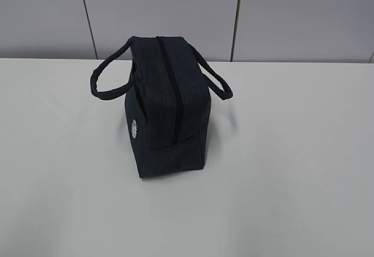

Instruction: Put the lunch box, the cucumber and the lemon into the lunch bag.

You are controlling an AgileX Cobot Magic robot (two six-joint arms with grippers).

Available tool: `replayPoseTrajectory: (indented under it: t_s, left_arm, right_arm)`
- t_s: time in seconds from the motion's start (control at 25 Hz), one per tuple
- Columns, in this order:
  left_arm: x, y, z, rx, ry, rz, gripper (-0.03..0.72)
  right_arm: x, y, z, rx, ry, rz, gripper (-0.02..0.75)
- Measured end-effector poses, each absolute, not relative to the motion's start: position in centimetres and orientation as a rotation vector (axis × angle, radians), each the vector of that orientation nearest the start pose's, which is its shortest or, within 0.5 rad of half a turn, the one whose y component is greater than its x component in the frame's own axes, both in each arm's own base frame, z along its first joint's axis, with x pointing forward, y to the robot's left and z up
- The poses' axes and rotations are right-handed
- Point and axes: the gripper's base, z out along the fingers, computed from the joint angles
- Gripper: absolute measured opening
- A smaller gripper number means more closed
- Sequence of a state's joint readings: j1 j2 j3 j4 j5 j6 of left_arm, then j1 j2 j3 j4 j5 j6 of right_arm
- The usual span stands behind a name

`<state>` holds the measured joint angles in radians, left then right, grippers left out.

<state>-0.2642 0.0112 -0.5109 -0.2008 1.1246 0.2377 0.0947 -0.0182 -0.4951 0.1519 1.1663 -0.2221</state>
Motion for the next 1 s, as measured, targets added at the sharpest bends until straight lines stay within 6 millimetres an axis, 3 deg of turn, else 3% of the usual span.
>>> replayPoseTrajectory:
  t_s: [0.32, 0.76, 1.0]
  left_arm:
    - [-1.20, -1.38, 27.66, 0.527, 2.034, -0.252, 0.321]
    - [-0.97, -1.55, 27.66, 0.364, 2.063, -0.157, 0.321]
    - [-0.96, -1.54, 27.66, 0.360, 2.064, -0.154, 0.321]
  right_arm:
    - [-1.33, 1.16, 26.84, -0.344, 2.098, 0.104, 0.350]
    - [-1.07, 1.39, 26.84, -0.128, 2.120, -0.019, 0.349]
    - [-1.05, 1.40, 26.84, -0.115, 2.121, -0.026, 0.349]
